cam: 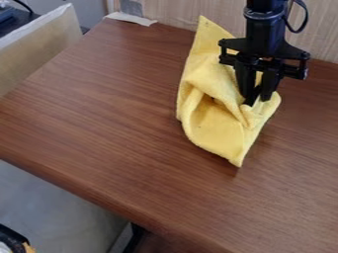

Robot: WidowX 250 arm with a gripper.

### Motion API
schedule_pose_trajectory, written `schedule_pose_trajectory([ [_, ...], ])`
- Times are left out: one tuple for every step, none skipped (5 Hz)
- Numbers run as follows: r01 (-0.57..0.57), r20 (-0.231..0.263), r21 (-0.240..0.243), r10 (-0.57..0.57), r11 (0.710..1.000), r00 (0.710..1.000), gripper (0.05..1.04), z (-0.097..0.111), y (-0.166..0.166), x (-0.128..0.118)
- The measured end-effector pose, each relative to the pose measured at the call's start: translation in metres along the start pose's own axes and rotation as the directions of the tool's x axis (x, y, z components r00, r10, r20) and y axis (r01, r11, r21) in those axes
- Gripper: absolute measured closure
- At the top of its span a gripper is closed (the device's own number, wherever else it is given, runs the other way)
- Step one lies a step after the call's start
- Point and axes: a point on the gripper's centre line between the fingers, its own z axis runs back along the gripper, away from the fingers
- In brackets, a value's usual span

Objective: Fold the cloth from left to right

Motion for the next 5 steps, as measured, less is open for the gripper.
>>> schedule_pose_trajectory([
  [-0.018, -0.004, 0.011, 0.018, 1.000, 1.000, 0.213, 0.009, 0.006, -0.001],
  [-0.013, 0.053, 0.023, 0.012, 1.000, 0.999, 0.074, 0.035, 0.008, 0.006],
  [-0.022, 0.071, 0.027, 0.020, 0.999, 0.997, 0.078, 0.055, 0.010, 0.005],
  [-0.036, 0.127, 0.023, 0.033, 0.999, 0.991, 0.083, 0.086, 0.015, 0.004],
  [-0.044, 0.168, 0.011, 0.041, 0.999, 0.985, 0.083, 0.120, 0.023, -0.003],
])
